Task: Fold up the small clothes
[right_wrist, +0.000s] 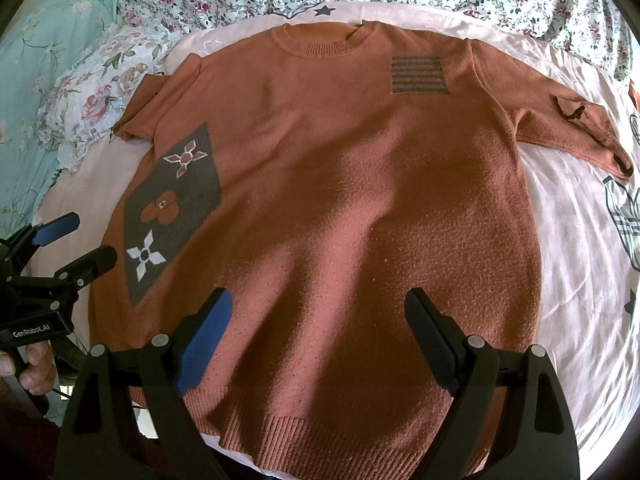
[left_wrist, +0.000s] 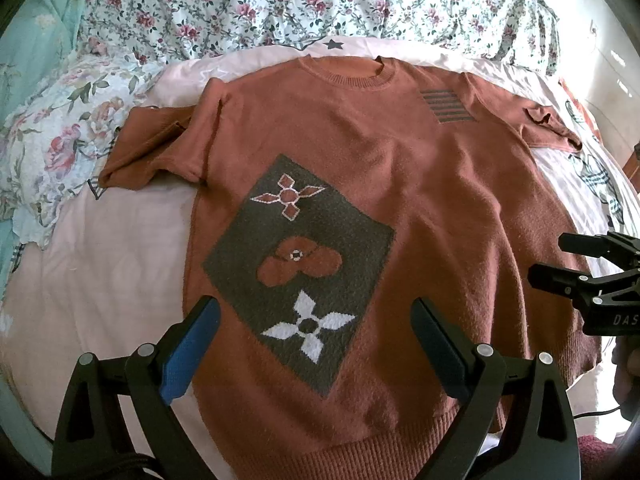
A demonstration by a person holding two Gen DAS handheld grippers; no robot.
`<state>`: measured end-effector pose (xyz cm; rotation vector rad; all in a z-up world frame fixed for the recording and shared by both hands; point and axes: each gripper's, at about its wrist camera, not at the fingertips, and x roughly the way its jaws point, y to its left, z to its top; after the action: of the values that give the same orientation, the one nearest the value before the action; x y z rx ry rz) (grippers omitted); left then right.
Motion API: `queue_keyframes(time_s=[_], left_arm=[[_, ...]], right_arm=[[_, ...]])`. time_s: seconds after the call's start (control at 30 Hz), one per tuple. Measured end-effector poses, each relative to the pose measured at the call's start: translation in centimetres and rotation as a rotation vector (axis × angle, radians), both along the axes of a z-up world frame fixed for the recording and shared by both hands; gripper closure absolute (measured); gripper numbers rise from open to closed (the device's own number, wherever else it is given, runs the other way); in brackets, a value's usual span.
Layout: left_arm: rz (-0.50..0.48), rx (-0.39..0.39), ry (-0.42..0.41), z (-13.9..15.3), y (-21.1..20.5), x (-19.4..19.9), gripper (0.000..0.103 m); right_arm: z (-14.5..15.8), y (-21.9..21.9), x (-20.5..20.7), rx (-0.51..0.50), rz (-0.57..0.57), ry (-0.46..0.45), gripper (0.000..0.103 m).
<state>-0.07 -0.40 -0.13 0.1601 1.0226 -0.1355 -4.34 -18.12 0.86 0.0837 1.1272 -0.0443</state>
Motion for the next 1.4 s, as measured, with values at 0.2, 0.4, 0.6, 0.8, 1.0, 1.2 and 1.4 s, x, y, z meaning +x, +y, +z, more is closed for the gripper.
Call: queue_keyframes(time_s=[0.2,0.4,0.6,0.8,1.0,1.2,1.4], left_arm=[[-0.004,0.033,-0.038,-0.2,-0.4,0.3,0.007],[-0.004,0.067,-0.025,-0.4,-0.5,1.0,0.007],[0.005,0.054,0.014,-1.0,-0.5,1.8,0.007],[0.031,0.003,0.072,-1.7,-0.5,3.7,0.007],[0.03,-0.034,0.073,-1.1,-0.9,6.0,0.007],[0.049,-0.019,0.104,-0.7,-1.3,8.9,0.007],[0.08,-0.027,0.124,-1.1,-0.9,10.8,0.007]], right_arm=[[0.0,-0.1,0.1,-0.001,-0.001,0.007,0.015],[-0.2,-0.3,0.2,0.002,0.0,-0.025,0.015],[-0.3,-1.4,0.3,0.03,-0.021,-0.026,0.015],[0.3,-3.5,0.6,0.102,-0.061,-0.055,0.015],[1.9,-8.4,1.6,0.073,-0.135,-0.064,0.015],[3.7,-16.1,4.1,-0.011,-0.237,-0.074,0.015],[4.7,-24.2,7.9,-0.149,-0.289,-0.083,0.015]])
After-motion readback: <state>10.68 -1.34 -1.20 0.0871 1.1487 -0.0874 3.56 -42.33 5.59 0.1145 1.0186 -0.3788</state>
